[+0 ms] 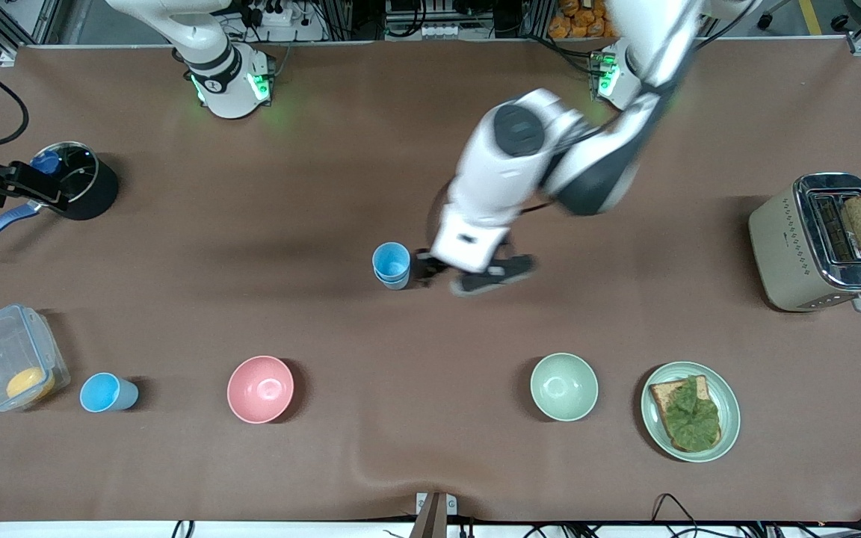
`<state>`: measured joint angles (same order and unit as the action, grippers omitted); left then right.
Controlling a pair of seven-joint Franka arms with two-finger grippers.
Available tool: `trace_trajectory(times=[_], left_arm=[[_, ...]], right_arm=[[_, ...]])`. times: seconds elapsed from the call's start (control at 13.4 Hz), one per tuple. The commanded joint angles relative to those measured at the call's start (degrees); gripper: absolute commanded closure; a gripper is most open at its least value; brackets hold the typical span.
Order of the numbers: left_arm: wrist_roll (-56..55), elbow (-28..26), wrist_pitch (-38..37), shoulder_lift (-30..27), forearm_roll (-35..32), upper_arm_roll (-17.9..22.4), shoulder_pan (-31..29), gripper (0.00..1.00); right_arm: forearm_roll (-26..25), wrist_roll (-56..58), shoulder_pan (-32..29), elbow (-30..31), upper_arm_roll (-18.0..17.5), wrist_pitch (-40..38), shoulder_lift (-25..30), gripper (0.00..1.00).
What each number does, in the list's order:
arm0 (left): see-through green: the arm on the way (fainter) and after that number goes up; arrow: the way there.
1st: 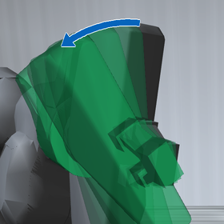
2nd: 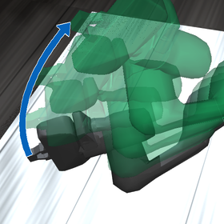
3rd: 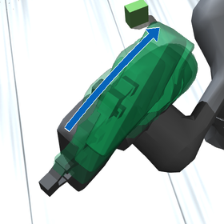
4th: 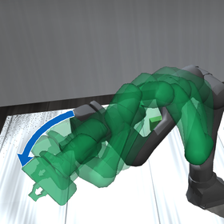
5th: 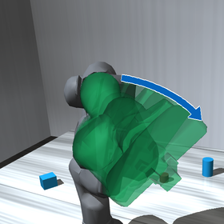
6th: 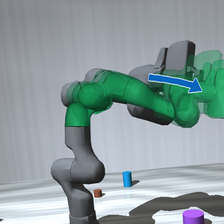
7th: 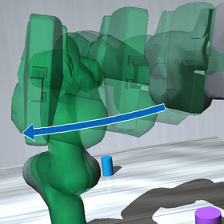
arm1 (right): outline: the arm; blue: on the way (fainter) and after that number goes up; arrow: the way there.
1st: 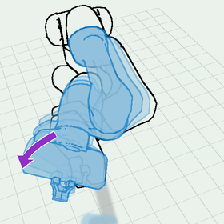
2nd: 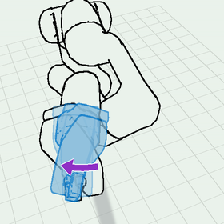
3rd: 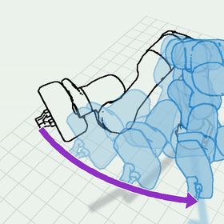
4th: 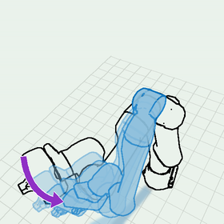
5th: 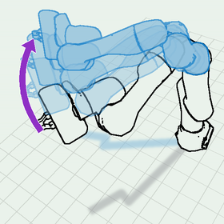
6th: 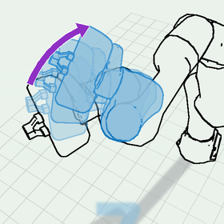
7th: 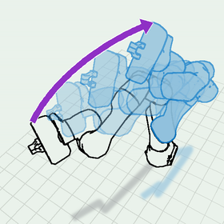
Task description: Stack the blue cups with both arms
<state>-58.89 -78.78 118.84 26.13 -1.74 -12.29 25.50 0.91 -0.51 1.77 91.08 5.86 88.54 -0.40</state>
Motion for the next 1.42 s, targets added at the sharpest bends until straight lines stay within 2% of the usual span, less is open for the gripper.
trace_trajectory(times=[0.0, 0.15, 0.3, 0.45, 0.9, 1.2, 1.35], left_arm=[[4.21, -4.53, -7.10, -7.66, -4.38, -0.80, -7.71, 0.00], [9.83, -4.45, -11.67, -10.82, -5.37, -0.99, -11.96, 0.00], [13.86, -4.28, -19.32, -13.64, -5.64, -0.63, -15.89, 0.00], [24.13, -4.27, -21.97, -16.10, -5.56, -0.98, -19.86, 0.00], [39.79, -4.36, -23.74, -18.66, -3.36, -0.55, -25.68, 0.00], [41.93, -4.88, -26.98, -21.11, -1.26, -0.46, -27.26, 0.00], [42.54, -7.60, -27.52, -22.78, 0.33, -0.28, -28.14, 0.00]], right_arm=[[-0.82, -0.02, -0.37, -1.43, -0.42, 0.40, -1.00, 0.00], [-0.47, 0.33, -0.54, -1.44, -0.42, 1.81, -1.18, 0.00], [-0.64, 0.42, -0.46, -1.44, -0.42, 1.99, -1.27, 0.00], [-0.73, 0.51, -0.28, -1.61, -0.42, 1.99, -1.27, 0.00], [-1.08, 0.42, 0.60, -2.23, -0.42, 1.81, -1.45, 0.00], [-1.08, 0.33, 0.69, -2.23, -0.33, 1.64, -1.45, 0.00], [-1.08, 0.25, 0.69, -2.23, -0.33, 1.64, -1.45, 0.00]])
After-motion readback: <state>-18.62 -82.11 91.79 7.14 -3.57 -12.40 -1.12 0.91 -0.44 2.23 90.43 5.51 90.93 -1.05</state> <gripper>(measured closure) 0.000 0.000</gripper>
